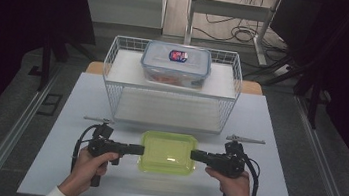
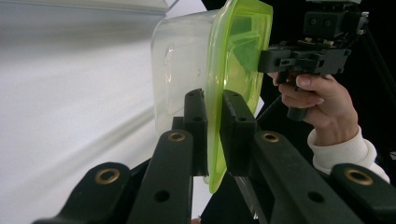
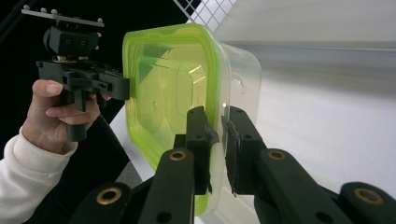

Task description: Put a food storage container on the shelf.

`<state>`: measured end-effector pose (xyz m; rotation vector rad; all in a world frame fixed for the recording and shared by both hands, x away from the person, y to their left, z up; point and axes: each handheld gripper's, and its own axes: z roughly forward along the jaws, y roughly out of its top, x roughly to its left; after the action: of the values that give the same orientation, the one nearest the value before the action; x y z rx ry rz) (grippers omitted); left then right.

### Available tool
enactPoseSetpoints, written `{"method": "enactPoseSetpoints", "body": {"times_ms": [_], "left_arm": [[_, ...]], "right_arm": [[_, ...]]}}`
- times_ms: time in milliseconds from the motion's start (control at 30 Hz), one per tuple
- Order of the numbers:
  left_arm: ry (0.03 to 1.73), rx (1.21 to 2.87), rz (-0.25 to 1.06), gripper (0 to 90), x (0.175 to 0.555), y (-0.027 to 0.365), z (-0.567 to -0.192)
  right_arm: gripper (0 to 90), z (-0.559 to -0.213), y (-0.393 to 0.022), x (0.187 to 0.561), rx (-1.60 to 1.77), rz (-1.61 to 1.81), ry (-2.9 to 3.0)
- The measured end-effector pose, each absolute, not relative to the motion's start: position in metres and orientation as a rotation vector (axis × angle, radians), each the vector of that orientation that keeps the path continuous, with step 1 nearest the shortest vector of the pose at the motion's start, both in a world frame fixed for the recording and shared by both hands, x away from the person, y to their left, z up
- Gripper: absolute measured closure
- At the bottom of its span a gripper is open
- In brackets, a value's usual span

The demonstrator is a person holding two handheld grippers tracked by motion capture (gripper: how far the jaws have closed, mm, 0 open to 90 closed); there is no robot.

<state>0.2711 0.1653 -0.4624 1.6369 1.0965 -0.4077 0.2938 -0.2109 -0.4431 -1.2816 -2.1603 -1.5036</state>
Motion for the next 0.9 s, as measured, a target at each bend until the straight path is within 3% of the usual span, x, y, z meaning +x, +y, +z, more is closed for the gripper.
{"method": "enactPoseSetpoints", "body": {"times_ms": [500, 900], "left_arm": [[1.076, 1.635, -0.381, 82.0, 0.272, 0.171, -0.444], [1.037, 1.632, -0.342, 82.0, 0.284, 0.179, -0.408]], "right_arm": [[80.3, -0.429, -0.206, 0.295, -1.262, -1.543, -2.173], [80.2, -0.392, -0.198, 0.305, -1.232, -1.602, -2.203]]}}
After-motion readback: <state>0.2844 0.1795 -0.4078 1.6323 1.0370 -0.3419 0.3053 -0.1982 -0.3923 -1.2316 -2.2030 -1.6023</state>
